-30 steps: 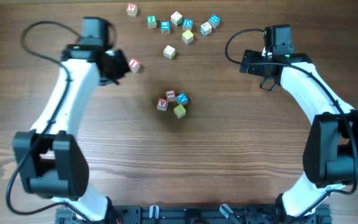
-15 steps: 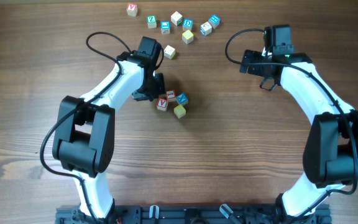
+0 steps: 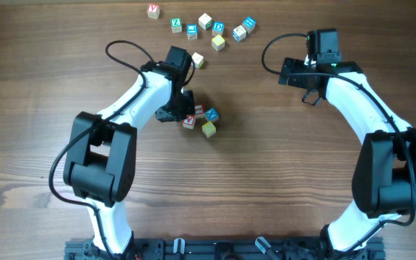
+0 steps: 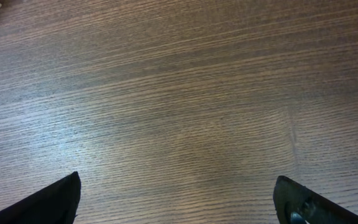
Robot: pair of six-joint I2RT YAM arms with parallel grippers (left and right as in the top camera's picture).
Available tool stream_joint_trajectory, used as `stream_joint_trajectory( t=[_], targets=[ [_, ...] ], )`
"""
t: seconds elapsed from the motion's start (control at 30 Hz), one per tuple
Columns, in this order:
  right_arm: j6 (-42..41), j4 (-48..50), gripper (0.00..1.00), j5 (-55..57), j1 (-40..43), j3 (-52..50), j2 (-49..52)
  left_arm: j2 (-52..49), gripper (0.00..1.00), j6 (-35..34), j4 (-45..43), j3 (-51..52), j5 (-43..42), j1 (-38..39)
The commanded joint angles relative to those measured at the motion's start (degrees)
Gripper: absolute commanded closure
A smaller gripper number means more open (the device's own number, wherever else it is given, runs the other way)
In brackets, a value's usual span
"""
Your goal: Form a circle
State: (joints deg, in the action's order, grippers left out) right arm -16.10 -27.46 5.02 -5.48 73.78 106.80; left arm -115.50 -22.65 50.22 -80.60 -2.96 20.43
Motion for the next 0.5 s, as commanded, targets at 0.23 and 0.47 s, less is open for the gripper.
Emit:
stream_joint_trajectory(
  t=[0.23, 0.47],
  targets=[
    [-0.48, -0.02, 0.00, 0.61, -0.09, 0.87, -1.27, -0.02, 0.96, -0.55, 0.50, 0.13, 2.80, 1.33],
    [-0.46, -0.02, 0.00, 0.61, -0.09, 0.87, -1.27, 0.33, 0.59, -0.02, 8.20, -4.09, 7.52, -0.17]
  ],
)
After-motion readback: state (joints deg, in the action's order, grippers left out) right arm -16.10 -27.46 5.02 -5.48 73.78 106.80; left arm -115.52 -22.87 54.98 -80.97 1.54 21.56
